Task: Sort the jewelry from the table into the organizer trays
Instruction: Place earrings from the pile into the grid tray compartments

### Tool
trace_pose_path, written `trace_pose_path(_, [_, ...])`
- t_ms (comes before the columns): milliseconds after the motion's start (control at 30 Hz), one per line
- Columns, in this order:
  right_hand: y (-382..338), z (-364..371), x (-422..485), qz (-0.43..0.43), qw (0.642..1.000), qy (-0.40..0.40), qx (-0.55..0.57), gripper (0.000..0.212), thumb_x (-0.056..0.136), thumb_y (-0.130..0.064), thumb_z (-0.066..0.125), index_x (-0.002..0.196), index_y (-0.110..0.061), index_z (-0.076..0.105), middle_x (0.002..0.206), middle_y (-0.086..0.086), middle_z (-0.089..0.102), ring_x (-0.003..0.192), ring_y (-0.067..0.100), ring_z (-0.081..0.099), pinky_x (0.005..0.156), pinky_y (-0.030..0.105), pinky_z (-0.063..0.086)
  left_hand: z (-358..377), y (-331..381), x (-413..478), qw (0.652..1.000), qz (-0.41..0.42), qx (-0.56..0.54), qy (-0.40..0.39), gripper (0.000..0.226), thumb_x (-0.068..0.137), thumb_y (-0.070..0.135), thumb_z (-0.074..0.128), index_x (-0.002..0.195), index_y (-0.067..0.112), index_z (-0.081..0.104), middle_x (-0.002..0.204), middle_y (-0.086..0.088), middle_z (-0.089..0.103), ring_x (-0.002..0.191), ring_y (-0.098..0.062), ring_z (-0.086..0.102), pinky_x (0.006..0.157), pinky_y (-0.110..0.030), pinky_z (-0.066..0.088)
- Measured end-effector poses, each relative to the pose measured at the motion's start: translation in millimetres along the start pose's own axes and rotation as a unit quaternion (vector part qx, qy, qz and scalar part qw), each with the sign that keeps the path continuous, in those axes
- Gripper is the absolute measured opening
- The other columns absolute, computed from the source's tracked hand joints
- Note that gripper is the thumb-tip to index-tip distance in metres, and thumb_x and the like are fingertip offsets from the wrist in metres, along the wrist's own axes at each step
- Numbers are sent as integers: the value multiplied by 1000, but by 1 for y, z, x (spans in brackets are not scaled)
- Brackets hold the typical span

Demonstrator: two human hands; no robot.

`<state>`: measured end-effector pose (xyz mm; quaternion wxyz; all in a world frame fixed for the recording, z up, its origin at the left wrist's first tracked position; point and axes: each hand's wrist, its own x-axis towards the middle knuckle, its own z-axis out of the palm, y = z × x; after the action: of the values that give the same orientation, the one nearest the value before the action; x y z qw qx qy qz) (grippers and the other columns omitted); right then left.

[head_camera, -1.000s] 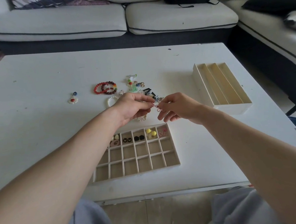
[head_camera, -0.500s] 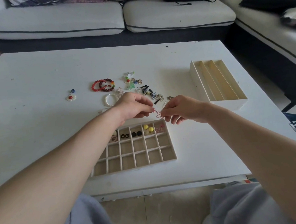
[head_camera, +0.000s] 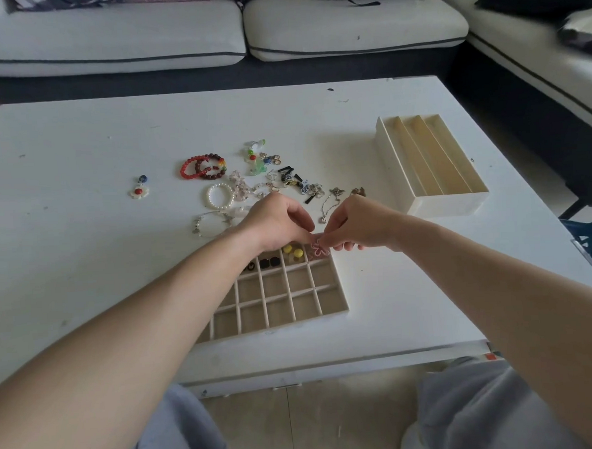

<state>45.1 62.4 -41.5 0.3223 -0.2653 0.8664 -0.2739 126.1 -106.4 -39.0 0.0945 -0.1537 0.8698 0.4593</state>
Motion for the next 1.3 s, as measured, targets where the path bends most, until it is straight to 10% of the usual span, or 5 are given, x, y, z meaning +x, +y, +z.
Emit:
trace_pose_path(533, [-10,23,4,-48,964,65,-253,18,84,-30,63,94,-30,78,89,1,70,82,25,67,74,41,61,8,2,0,997,-21,71,16,19,73,13,89,79,24,74,84,7,75,82,-12,71,77,-26,57])
trace_pose_path(900, [-15,31,6,-12,957,95,-273,18,77,-24,64,90,-24,77,85,5,69,79,29,68,58,29,53,12,6,-2,988,-16,147,36,22,72,14,89,74,28,72,81,11,73,81,-14,71,84,-38,59])
trace_pose_path(1300, [-14,9,0,-41,979,87,-181,19,88,-22,63,92,-26,81,90,-6,70,88,19,64,79,34,57,23,9,-7,963,57,255,71,25,81,22,76,99,25,58,95,4,70,85,-22,67,72,-37,55])
